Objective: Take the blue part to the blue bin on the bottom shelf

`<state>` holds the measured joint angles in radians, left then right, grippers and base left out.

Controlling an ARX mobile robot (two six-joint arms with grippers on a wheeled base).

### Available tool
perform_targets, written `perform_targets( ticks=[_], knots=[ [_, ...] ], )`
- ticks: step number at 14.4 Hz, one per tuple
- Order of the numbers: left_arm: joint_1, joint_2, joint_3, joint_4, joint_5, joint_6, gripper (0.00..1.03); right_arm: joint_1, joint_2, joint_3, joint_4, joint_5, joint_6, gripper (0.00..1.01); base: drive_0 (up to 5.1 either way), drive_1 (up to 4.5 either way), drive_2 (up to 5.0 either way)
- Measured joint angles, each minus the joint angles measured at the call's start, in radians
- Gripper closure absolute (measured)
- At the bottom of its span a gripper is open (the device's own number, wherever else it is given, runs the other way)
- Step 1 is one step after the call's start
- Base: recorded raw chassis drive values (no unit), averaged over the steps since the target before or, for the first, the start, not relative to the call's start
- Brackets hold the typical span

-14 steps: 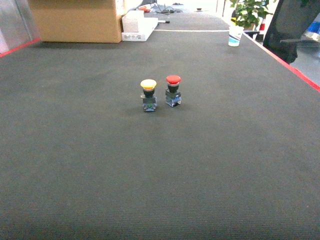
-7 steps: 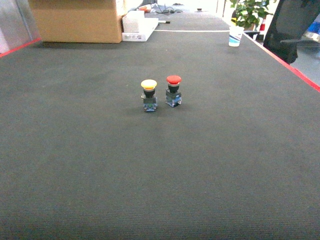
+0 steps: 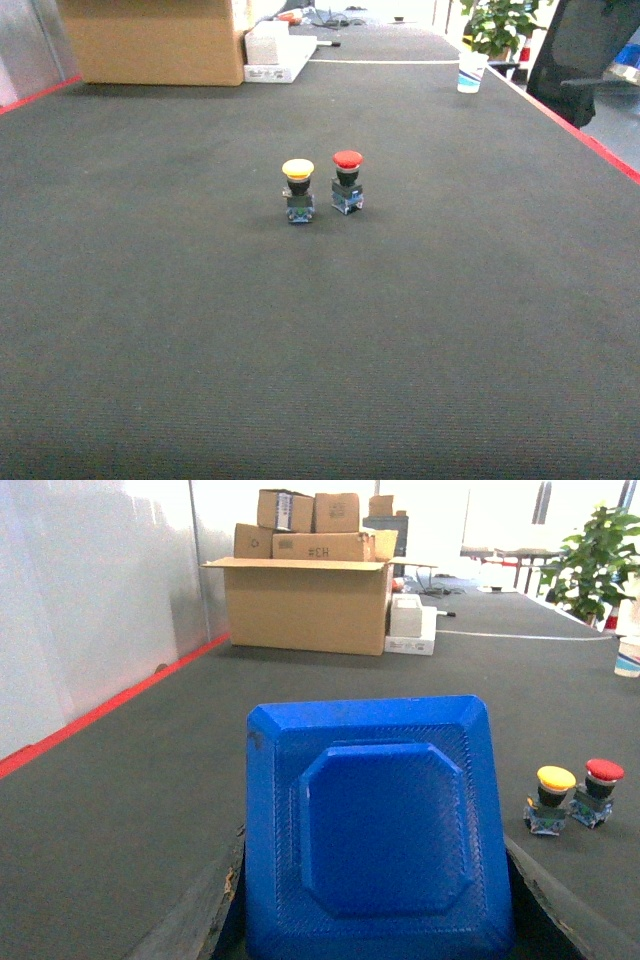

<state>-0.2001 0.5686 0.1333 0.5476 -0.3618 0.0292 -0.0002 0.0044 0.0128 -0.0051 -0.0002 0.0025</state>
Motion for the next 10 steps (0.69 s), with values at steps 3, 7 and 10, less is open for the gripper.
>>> perform_targets(
  ticks=[3,7,10],
  knots=[
    [0.009,-0.005,0.000,0.027,-0.001,0.000,0.58,0.000,0.000,0.000,0.000,0.000,0.000,0.03,0.0,0.00,0.0],
    [0.009,-0.006,0.000,0.026,-0.001,0.000,0.58,0.000,0.000,0.000,0.000,0.000,0.000,0.03,0.0,0.00,0.0],
    [0.009,-0.006,0.000,0.026,0.000,0.000,0.58,0.000,0.000,0.000,0.000,0.000,0.000,0.03,0.0,0.00,0.0]
  ],
)
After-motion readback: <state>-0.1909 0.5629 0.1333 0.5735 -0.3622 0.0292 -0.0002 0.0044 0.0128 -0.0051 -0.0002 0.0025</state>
